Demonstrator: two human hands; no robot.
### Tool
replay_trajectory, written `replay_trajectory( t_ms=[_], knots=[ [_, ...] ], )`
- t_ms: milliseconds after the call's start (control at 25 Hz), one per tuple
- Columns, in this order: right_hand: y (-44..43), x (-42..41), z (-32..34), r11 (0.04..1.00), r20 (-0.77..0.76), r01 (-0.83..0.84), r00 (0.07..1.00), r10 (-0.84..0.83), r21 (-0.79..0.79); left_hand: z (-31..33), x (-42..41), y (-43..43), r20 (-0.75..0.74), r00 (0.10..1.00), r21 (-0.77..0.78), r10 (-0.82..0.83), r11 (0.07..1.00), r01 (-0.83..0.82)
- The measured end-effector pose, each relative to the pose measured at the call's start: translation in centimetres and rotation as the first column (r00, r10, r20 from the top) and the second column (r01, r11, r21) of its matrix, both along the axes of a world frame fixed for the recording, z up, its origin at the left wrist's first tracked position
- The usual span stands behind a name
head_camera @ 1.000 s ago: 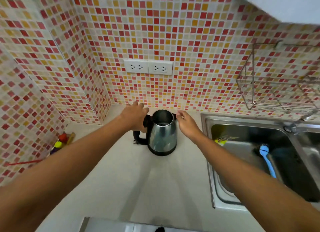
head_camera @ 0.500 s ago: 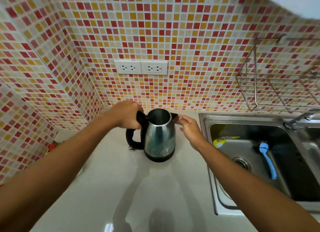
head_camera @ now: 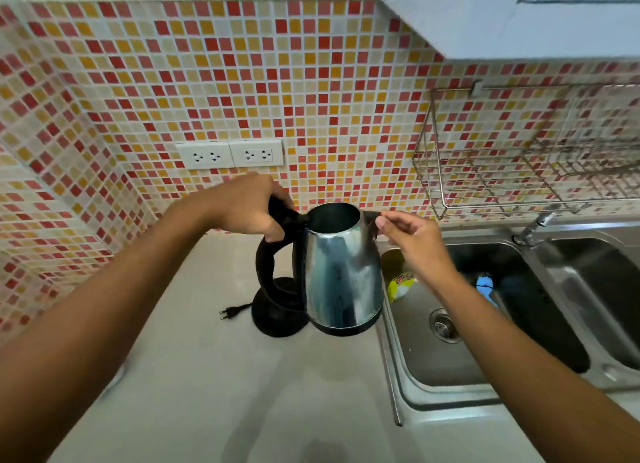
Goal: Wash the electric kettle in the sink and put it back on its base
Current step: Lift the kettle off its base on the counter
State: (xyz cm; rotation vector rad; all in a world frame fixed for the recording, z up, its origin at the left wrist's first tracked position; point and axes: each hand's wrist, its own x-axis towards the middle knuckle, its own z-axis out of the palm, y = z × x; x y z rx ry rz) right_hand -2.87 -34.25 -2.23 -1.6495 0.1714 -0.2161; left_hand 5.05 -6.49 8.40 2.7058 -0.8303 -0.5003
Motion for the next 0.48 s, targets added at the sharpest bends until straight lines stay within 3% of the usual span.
replay_trajectory(
  t_ms=[240, 480],
  knots=[
    [-10.8, -5.8, -4.4, 0.993, -0.046, 0.103, 0.994, -0.101, 0.051, -2.7, -6.4, -11.3, 0.313, 0.921, 0.189, -0.233, 0.965, 0.180],
    [-22.9, -8.0, -9.5, 0.998, -0.133, 0.052, 0.990, -0.049, 0.018, -8.4, -8.8, -23.7, 0.272, 0.944, 0.183, -0.187, 0.973, 0.140]
  ],
)
